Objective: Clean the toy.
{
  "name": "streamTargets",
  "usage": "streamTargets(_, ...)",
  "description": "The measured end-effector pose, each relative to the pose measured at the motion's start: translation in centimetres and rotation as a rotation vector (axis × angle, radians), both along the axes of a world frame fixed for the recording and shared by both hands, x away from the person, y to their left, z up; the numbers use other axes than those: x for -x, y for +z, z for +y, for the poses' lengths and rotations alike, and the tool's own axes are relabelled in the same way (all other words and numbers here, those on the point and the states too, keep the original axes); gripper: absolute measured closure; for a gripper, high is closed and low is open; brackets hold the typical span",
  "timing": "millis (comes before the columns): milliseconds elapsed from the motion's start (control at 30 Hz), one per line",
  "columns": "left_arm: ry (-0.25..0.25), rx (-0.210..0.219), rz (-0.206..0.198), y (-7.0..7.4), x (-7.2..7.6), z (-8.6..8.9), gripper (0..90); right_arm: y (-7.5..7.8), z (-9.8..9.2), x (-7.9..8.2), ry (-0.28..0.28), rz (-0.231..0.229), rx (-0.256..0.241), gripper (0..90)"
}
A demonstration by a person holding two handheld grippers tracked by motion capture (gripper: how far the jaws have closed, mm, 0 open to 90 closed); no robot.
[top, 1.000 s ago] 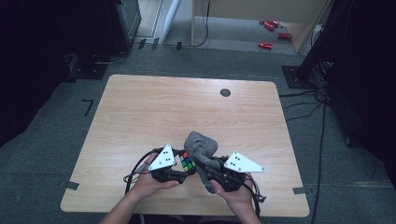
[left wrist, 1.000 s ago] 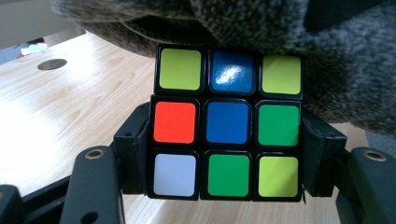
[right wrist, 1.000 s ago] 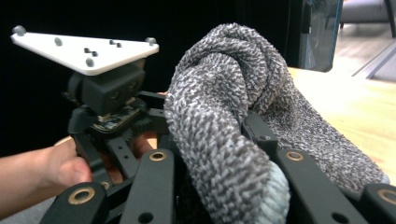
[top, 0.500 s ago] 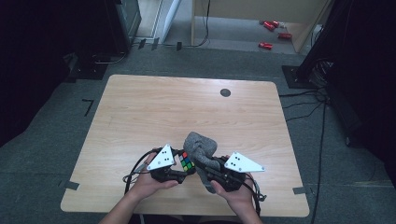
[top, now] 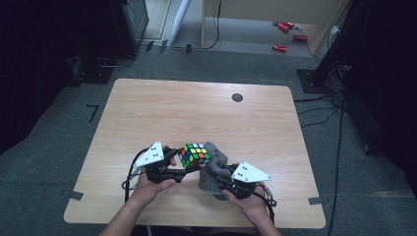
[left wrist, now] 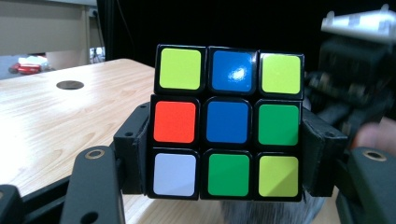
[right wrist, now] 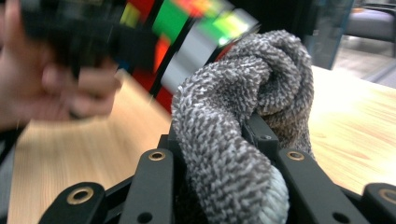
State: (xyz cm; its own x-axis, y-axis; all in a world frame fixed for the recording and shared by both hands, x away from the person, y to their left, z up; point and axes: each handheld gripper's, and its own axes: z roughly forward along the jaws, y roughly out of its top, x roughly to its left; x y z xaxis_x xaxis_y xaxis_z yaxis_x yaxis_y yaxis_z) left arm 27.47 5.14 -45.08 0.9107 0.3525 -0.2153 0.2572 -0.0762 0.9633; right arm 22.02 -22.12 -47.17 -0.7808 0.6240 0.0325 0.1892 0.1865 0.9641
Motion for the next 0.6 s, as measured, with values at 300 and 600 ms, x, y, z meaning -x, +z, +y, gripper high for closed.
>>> streamTargets(300, -0.02, -0.028, 0.008, -0.2, 0.0, -0.2, 34.4, 0.0, -0.2, -0.1, -0.045, -0.049, 0.018, 69.6)
streamTargets(600, -0.001, -0.002, 0.033, -0.3, -0.4, 0.1, 34.4, -1.0, 1.4, 0.3, 0.05, -0.018, 0.118, 68.2)
